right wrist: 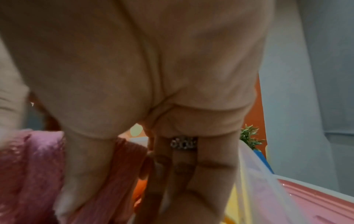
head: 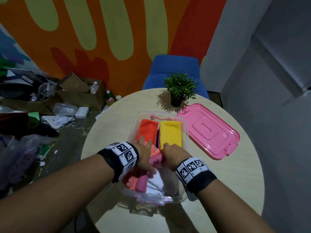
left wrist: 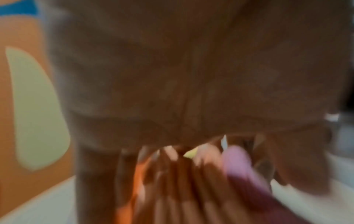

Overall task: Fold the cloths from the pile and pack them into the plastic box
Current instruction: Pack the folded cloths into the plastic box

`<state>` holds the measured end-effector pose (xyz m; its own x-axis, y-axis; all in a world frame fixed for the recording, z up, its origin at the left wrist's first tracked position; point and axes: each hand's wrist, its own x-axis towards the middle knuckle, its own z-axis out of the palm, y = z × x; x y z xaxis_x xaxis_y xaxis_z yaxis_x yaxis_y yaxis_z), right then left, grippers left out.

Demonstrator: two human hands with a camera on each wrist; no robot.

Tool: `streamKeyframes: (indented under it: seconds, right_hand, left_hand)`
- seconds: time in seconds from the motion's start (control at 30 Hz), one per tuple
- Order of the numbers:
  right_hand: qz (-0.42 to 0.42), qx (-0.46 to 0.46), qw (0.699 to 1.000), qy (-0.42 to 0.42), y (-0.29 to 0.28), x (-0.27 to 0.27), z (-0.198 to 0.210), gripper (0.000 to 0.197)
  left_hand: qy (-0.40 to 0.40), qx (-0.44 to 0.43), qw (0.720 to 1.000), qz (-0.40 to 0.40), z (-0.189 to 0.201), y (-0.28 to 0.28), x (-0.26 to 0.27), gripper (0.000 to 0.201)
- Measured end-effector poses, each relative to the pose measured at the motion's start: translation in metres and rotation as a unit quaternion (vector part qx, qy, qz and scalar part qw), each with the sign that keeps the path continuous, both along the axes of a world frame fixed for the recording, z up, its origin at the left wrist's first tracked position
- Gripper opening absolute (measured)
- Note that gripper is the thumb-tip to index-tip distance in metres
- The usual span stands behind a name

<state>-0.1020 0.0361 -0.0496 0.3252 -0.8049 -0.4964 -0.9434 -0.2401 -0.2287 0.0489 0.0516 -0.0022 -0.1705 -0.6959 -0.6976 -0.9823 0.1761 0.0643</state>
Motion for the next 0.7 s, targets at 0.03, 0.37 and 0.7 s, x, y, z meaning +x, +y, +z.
streamKeyframes:
  seconds: [0.03, 0.37, 0.7]
  right_hand:
    - [-0.001, -0.013, 1.000, -0.006, -0.003, 0.001, 0.001, 0.054]
    - [-0.034, -0.017, 0.992, -0.122, -0.013, -0.004, 0.014, 0.025]
    - [0.221, 0.098, 0.968, 0.064, 0.016, 0.021, 0.025, 0.053]
  left_hand:
    - [-0.013, -0.002, 1.000, -0.027, 0.007, -0.002, 0.000, 0.132]
    - [-0.035, -0.060, 0.991, -0.118, 0.002, 0.001, 0.008, 0.139]
    - [-0.148, -0.047, 0.964, -0.218, -0.014, 0.005, -0.006, 0.110]
